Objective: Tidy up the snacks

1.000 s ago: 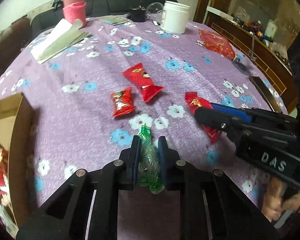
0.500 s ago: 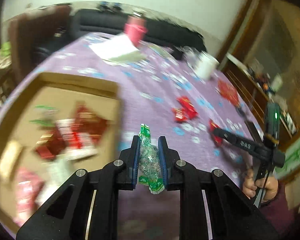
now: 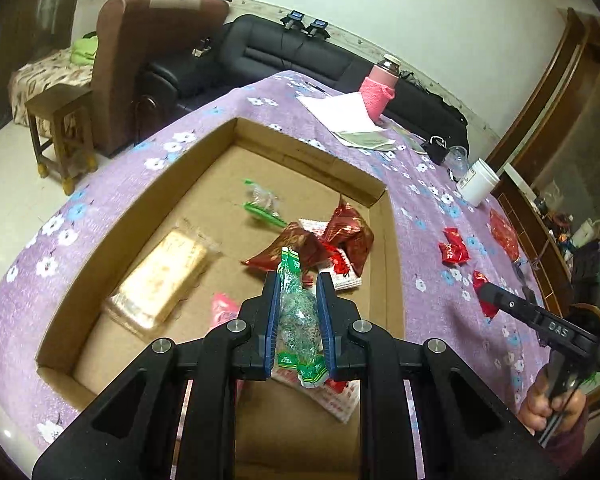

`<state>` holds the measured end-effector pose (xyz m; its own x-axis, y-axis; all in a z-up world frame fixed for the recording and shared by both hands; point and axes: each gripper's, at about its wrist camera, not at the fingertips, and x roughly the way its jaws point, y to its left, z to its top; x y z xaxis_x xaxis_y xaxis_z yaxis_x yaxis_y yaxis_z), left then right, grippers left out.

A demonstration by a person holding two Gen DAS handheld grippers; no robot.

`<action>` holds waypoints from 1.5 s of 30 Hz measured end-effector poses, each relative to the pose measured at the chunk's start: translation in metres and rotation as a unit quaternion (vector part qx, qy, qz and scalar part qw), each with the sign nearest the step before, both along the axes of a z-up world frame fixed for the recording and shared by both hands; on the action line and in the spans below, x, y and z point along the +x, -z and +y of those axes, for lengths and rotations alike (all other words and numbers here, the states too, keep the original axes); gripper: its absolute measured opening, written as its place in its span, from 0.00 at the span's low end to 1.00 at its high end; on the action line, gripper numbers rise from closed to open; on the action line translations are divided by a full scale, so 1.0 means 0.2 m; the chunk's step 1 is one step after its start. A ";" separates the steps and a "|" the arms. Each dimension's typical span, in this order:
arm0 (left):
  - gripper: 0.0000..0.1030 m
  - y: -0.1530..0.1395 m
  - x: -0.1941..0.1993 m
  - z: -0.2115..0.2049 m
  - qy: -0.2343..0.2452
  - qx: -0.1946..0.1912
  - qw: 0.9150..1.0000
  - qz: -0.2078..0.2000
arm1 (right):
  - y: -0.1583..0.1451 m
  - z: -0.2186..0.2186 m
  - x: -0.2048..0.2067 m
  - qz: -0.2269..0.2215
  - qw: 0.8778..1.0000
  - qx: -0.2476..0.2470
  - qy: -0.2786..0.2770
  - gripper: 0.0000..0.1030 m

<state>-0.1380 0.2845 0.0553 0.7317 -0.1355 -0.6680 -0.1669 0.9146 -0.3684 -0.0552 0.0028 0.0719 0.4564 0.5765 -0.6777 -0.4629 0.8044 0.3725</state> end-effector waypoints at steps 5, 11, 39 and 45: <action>0.17 0.02 -0.03 0.04 0.000 -0.016 1.000 -0.002 | -0.03 0.27 -0.09 -0.007 0.998 -0.009 -0.056 0.22; 0.17 0.03 -0.04 0.07 0.001 -0.032 0.999 -0.004 | 0.00 0.49 -0.13 0.002 0.996 -0.018 -0.092 0.22; 0.47 -0.07 0.02 -0.52 0.115 0.038 0.993 0.014 | -0.08 -0.02 -0.01 -0.031 0.998 -0.023 0.045 0.58; 0.47 0.00 0.13 -0.87 0.188 0.049 0.980 0.046 | 0.00 -0.37 0.07 -0.009 0.992 -0.036 0.117 0.58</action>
